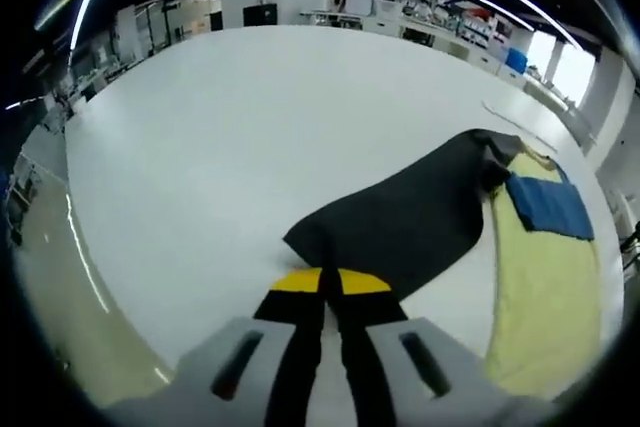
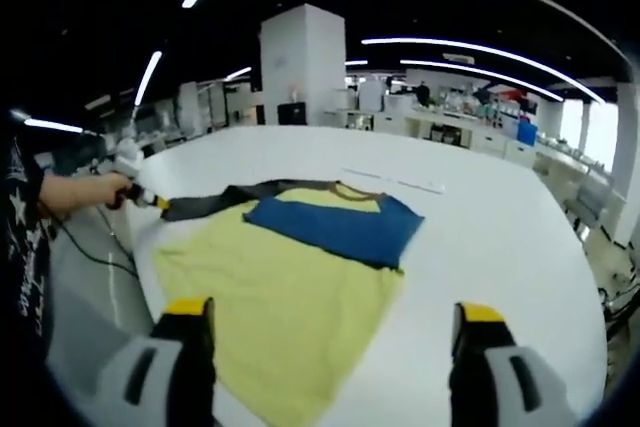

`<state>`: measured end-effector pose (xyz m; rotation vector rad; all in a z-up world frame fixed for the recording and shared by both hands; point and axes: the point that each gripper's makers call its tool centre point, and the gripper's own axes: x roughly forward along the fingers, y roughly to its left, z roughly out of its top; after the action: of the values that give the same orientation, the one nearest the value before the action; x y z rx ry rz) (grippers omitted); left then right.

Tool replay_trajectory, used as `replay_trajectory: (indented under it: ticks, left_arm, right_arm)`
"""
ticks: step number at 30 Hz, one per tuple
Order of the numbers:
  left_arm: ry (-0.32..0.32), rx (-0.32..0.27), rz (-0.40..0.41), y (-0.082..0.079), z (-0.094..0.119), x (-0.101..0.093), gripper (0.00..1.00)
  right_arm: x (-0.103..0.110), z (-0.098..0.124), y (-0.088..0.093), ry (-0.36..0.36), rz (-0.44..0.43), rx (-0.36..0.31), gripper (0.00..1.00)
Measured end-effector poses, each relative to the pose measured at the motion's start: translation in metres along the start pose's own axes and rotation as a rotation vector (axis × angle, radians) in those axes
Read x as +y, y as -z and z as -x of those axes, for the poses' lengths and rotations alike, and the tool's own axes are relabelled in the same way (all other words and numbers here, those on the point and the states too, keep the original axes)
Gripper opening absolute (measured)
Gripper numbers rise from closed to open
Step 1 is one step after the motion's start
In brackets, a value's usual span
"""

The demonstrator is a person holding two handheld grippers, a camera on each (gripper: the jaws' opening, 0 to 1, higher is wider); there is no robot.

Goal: Fold the garment on the visible template until the final outline fits inside the template.

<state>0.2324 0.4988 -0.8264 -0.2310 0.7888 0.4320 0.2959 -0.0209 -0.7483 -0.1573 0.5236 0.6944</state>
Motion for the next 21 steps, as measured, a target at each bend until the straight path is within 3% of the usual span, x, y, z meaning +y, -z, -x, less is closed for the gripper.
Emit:
replay_trajectory:
  ticks: [9,16,19,21]
  left_arm:
    - [0.007,-0.001,-0.118,-0.027,-0.021,0.019,0.01]
    - [-0.030,-0.022,-0.240,-0.047,-0.031,0.022,0.01]
    - [-0.033,-0.020,-0.235,-0.053,-0.038,0.026,0.01]
    - [-0.040,-0.011,-0.277,-0.057,-0.043,0.030,0.01]
  right_arm:
    - [0.003,-0.002,0.002,-0.002,-0.010,0.019,1.00]
    - [-0.001,-0.003,-0.002,0.012,0.001,0.023,1.00]
    - [-0.001,-0.004,-0.005,0.011,0.002,0.018,1.00]
    - [-0.001,-0.004,-0.005,0.010,-0.002,0.025,1.00]
